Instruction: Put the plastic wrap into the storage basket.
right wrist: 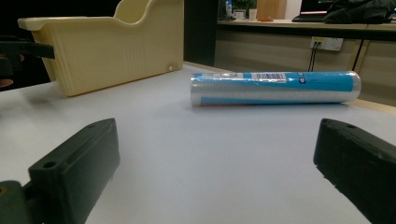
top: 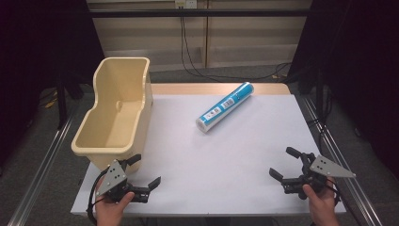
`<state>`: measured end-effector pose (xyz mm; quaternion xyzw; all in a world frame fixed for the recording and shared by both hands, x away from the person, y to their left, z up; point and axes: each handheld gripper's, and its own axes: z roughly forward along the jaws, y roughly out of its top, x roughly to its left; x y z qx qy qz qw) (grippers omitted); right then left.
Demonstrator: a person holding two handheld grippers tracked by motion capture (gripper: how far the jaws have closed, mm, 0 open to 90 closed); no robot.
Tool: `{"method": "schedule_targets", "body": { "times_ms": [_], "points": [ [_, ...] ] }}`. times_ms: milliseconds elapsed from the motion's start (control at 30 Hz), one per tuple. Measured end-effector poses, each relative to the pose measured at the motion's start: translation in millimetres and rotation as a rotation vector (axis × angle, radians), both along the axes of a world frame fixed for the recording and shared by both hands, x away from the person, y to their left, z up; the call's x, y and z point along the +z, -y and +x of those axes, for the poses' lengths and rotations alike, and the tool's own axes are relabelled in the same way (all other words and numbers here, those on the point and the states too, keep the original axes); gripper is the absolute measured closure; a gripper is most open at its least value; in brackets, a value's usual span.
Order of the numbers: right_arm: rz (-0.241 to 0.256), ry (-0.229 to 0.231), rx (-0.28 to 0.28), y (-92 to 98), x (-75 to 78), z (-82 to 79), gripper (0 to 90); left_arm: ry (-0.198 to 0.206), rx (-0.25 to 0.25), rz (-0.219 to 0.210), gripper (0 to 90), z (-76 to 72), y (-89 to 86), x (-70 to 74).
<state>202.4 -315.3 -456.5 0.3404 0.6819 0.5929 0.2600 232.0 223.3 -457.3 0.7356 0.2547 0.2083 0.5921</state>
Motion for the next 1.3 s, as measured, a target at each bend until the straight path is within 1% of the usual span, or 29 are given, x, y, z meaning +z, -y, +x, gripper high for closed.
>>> {"method": "schedule_targets", "body": {
  "times_ms": [33,167,200,233,267,333,367,400,467,500,533,567,600,633,667,700,733,767,800,833,867,967,1033,1067,1100,1133,1167,1200,1300],
  "points": [
    [-0.002,0.000,0.000,-0.1,-0.1,0.0,0.0,-0.004,0.005,-0.010,0.0,0.0,0.8,-0.2],
    [-0.006,-0.001,0.002,-0.6,-0.3,-0.5,0.0,-0.009,-0.001,0.000,0.0,0.5,4.3,-0.6],
    [-0.006,-0.003,0.003,-0.9,-0.3,-1.0,0.0,-0.011,-0.010,0.008,0.0,1.3,8.5,-1.2],
    [-0.005,-0.002,0.002,-0.8,-0.2,-1.2,0.0,-0.017,-0.009,-0.004,0.0,1.4,11.6,-1.6],
    [-0.005,-0.002,0.003,-0.7,-0.1,-1.3,0.0,-0.016,-0.016,0.010,0.0,2.3,13.1,-1.3],
    [-0.004,-0.001,0.004,-0.4,-0.1,-1.4,0.0,-0.014,-0.012,0.004,0.0,3.5,19.3,-1.5],
    [-0.007,0.000,0.006,-0.2,-0.1,-1.4,0.0,-0.014,-0.012,0.004,0.0,3.5,19.3,-1.5],
    [-0.008,0.000,0.006,-0.2,-0.1,-1.4,0.0,-0.016,-0.015,0.009,0.0,5.2,25.4,-0.9],
    [-0.009,-0.001,0.004,-0.2,0.0,-1.6,0.0,-0.014,-0.015,0.014,0.0,6.9,27.7,-0.4],
    [-0.007,-0.002,0.005,-0.3,0.0,-1.8,0.0,-0.017,-0.012,0.011,0.0,10.4,33.2,0.6],
    [-0.009,-0.001,0.006,-0.3,-0.1,-1.8,0.1,-0.022,-0.010,0.002,0.0,12.7,35.9,1.2],
    [-0.009,-0.001,0.006,-0.3,-0.1,-1.8,0.1,-0.022,-0.010,0.002,0.0,12.7,35.9,1.2],
    [-0.008,-0.004,0.008,-0.7,-0.3,-2.3,0.1,-0.027,-0.007,0.004,0.0,17.8,41.7,3.2],
    [-0.008,-0.004,0.008,-0.7,-0.3,-2.3,0.1,-0.027,-0.007,0.004,0.0,17.8,41.7,3.2],
    [-0.007,-0.005,0.009,-0.9,-0.3,-2.6,0.0,-0.029,-0.005,0.002,0.0,20.2,45.6,3.8],
    [-0.008,-0.004,0.010,-1.1,-0.3,-3.2,0.0,-0.036,-0.022,0.013,0.0,26.0,53.9,5.1],
    [-0.008,-0.004,0.010,-1.1,-0.3,-3.2,0.0,-0.036,-0.022,0.013,0.0,26.0,53.9,5.1],
    [-0.005,-0.005,0.010,-1.1,-0.3,-3.3,0.1,-0.035,-0.014,0.007,0.0,28.6,59.5,5.5],
    [-0.007,-0.008,0.012,-1.1,-0.4,-3.6,0.1,-0.037,-0.010,-0.005,0.0,36.5,67.1,6.8],
    [-0.007,-0.008,0.012,-1.1,-0.4,-3.6,0.1,-0.037,-0.010,-0.005,0.0,36.5,67.1,6.8],
    [-0.013,-0.012,0.014,-1.2,-0.9,-3.7,0.1,-0.042,-0.001,-0.017,0.0,45.4,74.0,7.5],
    [-0.014,-0.012,0.015,-1.6,-1.1,-3.8,0.1,-0.056,0.014,-0.022,0.0,57.6,85.1,6.7],
    [-0.018,-0.010,0.018,-1.4,-1.1,-4.1,0.1,-0.057,0.017,-0.023,0.0,64.3,92.9,5.5],
    [-0.019,-0.011,0.017,-1.3,-1.1,-4.1,0.2,-0.057,0.017,-0.023,0.0,64.3,92.9,5.5],
    [-0.019,-0.011,0.017,-1.3,-1.1,-4.1,0.2,-0.061,0.014,-0.025,0.0,67.6,96.7,4.8],
    [-0.017,-0.012,0.016,-1.1,-1.2,-4.1,0.1,-0.063,0.009,-0.017,0.0,74.1,104.8,3.5],
    [-0.017,-0.012,0.016,-1.1,-1.2,-4.1,0.1,-0.063,0.009,-0.017,0.0,74.1,104.8,3.5],
    [-0.013,-0.013,0.015,-0.9,-1.2,-3.8,0.2,-0.071,0.009,0.006,0.0,81.1,113.4,2.4],
    [-0.011,-0.012,0.017,-0.9,-1.1,-3.7,0.3,-0.080,0.013,-0.001,0.0,86.8,121.4,2.1]
  ]
}}
